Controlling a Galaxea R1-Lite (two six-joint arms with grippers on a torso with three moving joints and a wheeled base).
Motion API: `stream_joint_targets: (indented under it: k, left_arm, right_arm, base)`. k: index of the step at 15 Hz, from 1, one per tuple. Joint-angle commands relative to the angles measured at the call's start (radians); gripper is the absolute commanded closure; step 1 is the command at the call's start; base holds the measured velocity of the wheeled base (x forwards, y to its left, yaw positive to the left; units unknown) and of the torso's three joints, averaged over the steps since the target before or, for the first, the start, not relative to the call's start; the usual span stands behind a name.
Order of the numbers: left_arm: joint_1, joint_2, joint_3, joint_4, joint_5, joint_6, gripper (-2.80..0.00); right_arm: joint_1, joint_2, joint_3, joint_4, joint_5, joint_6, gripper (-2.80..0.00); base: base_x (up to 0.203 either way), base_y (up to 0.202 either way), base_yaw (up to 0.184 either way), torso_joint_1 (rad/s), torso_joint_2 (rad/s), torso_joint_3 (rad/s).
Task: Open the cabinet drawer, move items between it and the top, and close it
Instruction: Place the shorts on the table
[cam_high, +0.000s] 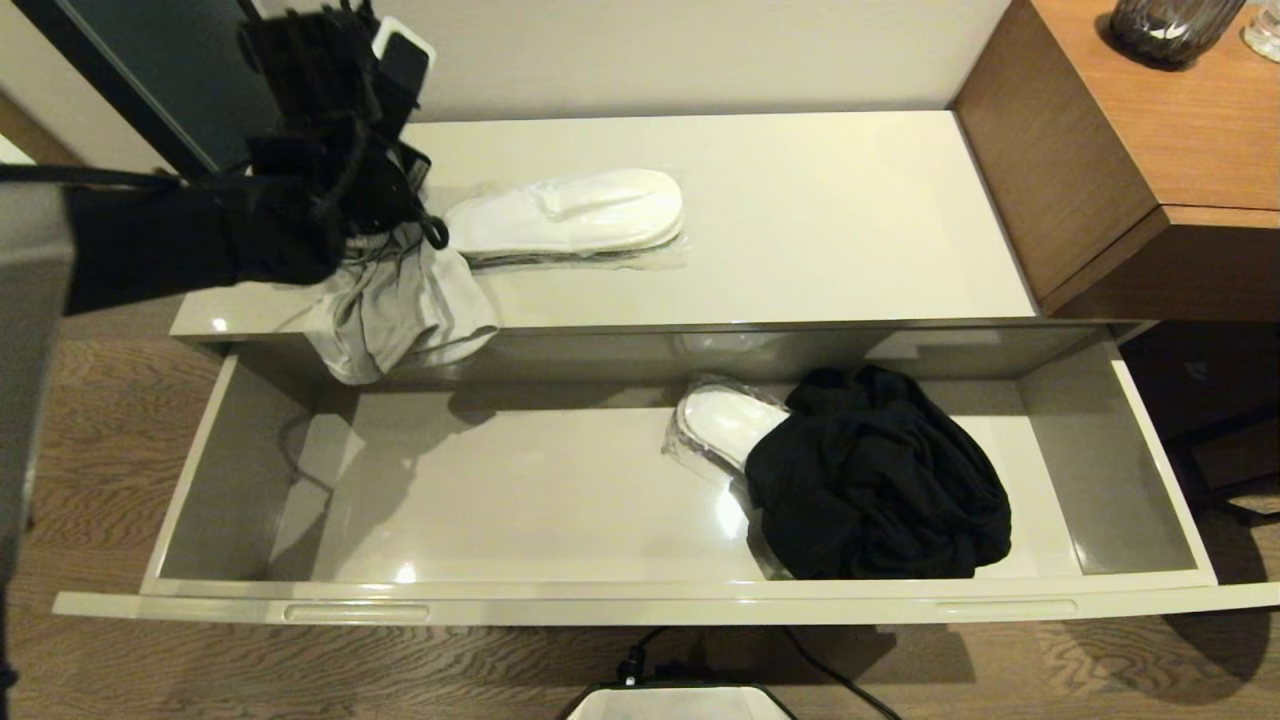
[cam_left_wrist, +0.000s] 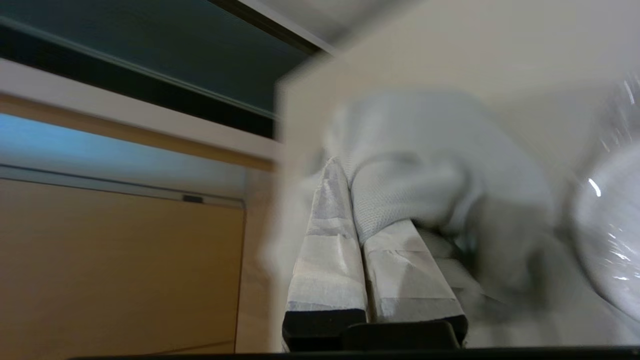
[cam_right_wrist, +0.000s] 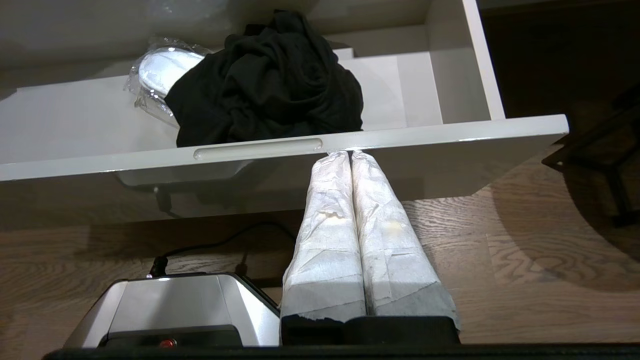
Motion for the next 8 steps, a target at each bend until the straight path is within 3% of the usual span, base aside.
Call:
stream_joint_targets:
  k: [1,8]
  left_arm:
    - [-0.037,-0.207,0.002,0.031,0.004,0.023,0.00]
    - [-0.159,-0.434,0.002,0.190,0.001,0.080,0.00]
  right_arm:
    - [0.000,0.002,0.000,-0.001,0.000,0.001,0.00]
    - [0.000,0.002,0.000,-0.001,0.000,0.001,0.00]
  base:
    - [0.000,0.000,0.000,0.000,0.00,0.000]
    - [0.000,0.000,0.000,0.000,0.00,0.000]
